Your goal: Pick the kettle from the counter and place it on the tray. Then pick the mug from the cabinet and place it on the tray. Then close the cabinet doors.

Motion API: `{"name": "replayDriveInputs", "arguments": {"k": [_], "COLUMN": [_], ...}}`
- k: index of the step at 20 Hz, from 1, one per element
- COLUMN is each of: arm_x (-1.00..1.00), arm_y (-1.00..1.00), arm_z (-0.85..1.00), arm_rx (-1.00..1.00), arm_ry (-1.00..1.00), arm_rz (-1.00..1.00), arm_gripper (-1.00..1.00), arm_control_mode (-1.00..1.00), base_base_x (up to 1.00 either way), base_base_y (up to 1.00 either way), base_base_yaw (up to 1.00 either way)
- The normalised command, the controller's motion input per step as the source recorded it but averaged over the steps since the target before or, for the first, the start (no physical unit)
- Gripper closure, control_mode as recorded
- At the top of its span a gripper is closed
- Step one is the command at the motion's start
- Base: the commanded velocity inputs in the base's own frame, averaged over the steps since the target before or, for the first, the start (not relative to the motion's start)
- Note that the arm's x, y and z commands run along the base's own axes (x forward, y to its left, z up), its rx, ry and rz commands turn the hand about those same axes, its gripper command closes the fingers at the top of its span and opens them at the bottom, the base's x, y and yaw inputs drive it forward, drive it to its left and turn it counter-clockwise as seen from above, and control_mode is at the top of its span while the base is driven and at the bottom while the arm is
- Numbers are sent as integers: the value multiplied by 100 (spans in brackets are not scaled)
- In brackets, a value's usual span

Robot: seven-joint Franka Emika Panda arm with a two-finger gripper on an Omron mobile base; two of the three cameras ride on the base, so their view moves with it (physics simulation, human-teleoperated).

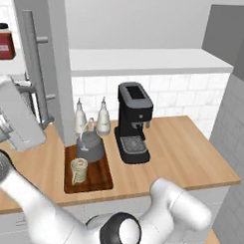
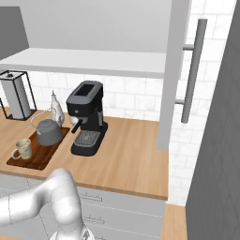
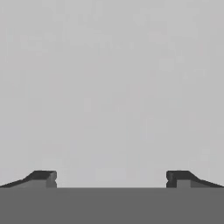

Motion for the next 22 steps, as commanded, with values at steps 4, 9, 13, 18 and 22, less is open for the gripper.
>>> {"name": "replayDriveInputs", "arguments": {"k": [4, 9, 13, 18, 22], "arm_x": [17, 23, 27, 46, 74], "arm_y": [-79, -80, -83, -80, -64], "arm_z": [33, 26, 24, 19, 12], "arm_rx": [-10, -9, -5, 0, 2], "arm_ry": [53, 51, 44, 35, 14], "arm_rz": [7, 8, 11, 21, 30], "arm_gripper": [-100, -100, -100, -100, -100], "arm_control_mode": [-100, -100, -100, -100, -100], "base_base_x": [0, 0, 0, 0, 0], "base_base_y": [0, 0, 0, 0, 0], "base_base_yaw": [0, 0, 0, 0, 0]}}
